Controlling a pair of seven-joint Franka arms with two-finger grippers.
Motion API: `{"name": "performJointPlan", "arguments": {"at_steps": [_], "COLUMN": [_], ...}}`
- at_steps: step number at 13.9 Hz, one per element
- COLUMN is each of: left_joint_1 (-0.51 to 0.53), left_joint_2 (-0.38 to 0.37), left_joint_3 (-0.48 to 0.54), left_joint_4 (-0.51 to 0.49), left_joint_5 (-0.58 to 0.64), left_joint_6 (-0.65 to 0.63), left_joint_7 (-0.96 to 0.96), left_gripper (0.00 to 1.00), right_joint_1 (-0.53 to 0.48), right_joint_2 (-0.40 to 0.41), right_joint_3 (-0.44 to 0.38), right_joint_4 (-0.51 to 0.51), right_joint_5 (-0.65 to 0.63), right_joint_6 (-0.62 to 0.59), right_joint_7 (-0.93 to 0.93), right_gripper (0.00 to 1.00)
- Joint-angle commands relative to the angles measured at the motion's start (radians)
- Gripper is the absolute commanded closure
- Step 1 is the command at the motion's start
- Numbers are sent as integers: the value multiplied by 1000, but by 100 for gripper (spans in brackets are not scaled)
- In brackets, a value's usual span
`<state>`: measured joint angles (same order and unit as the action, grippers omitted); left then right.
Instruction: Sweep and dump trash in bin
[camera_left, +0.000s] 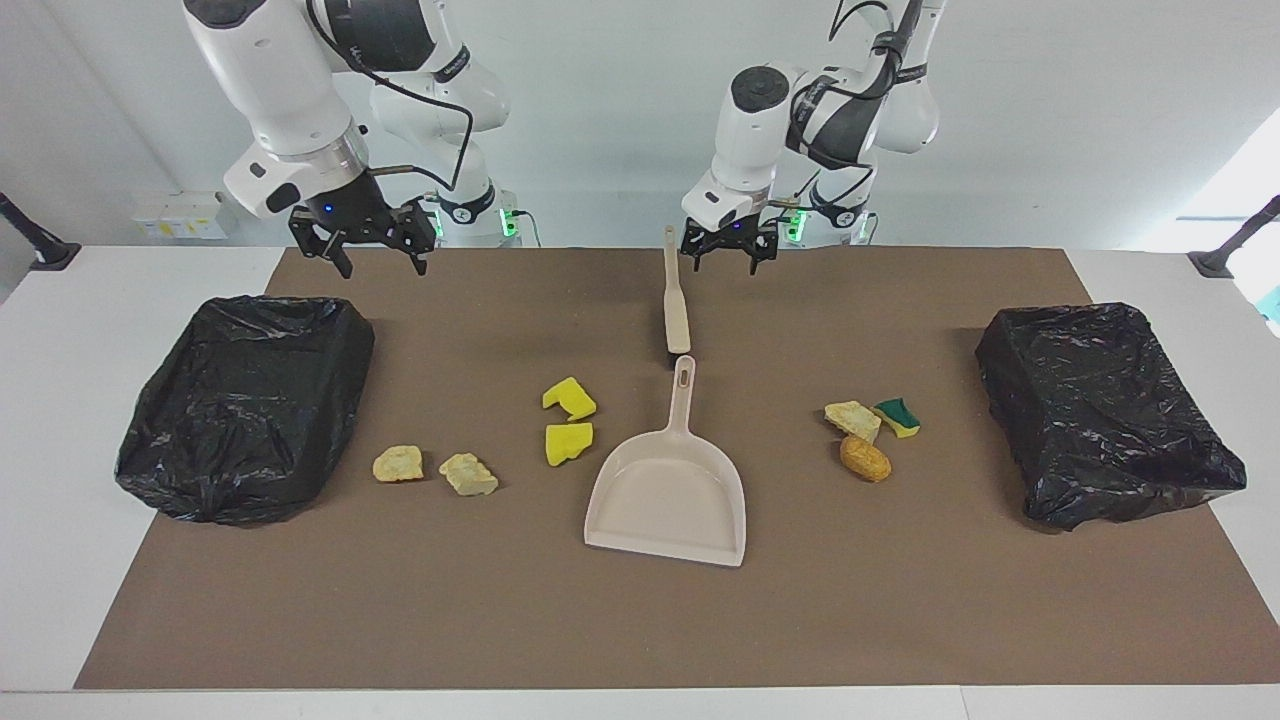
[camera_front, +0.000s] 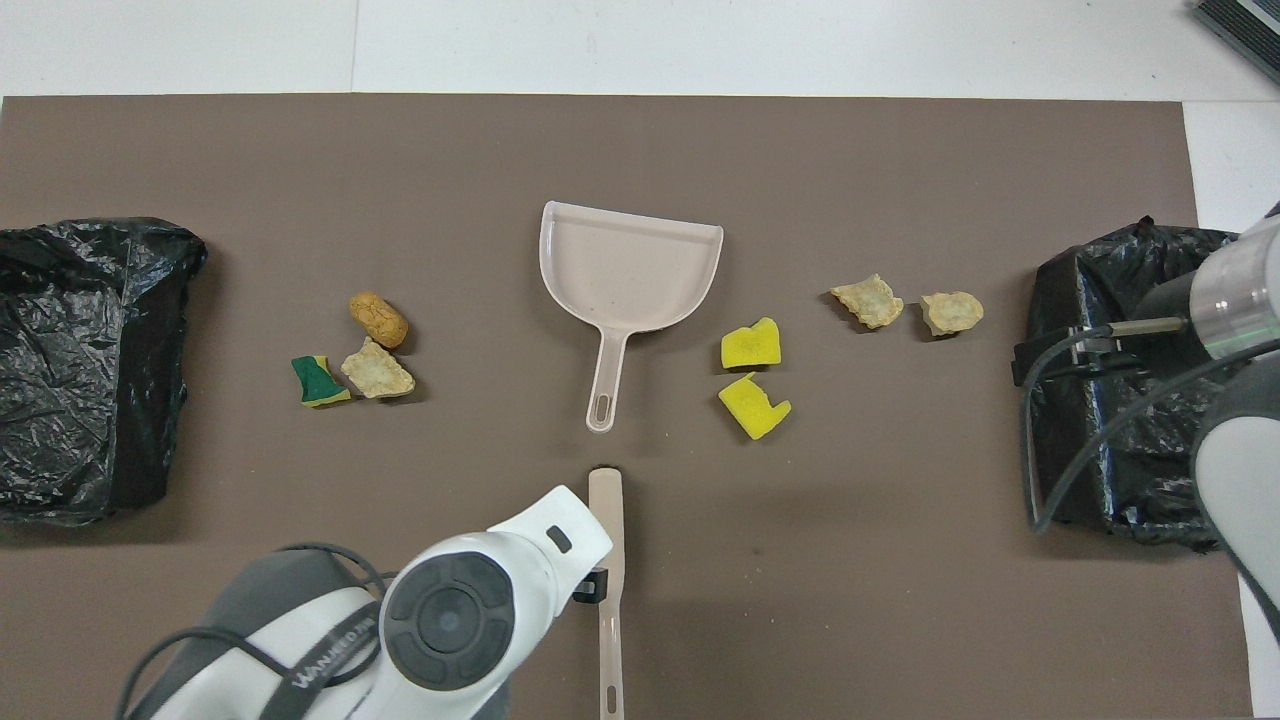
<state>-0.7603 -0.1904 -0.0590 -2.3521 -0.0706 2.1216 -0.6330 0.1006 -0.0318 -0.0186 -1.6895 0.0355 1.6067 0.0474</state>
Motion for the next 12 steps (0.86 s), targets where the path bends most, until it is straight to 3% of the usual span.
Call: {"name": "performJointPlan", "arguments": {"at_steps": [1, 5, 11, 12], "left_joint_1": [-109, -177, -200, -200], "left_joint_2": [54, 71, 68, 68], "left_joint_3": [21, 19, 19, 19], "left_joint_4": [-50, -113, -121, -121], "left_joint_5": [-8, -8, -9, -18], "left_joint_6": [105, 205, 209, 207], "left_joint_7": [-86, -126, -145, -148], "left_gripper": [0, 0, 0, 15], "right_joint_1": [37, 102, 125, 125], "right_joint_2": [50, 102, 121, 121], "right_joint_3": [-1, -1, -1, -1], "right_joint_4": [16, 16, 7, 5], "right_joint_5": [26, 26, 24, 24], "right_joint_6": [51, 114, 114, 113], "right_joint_7": [22, 86, 100, 100], "right_gripper": [0, 0, 0, 0]}}
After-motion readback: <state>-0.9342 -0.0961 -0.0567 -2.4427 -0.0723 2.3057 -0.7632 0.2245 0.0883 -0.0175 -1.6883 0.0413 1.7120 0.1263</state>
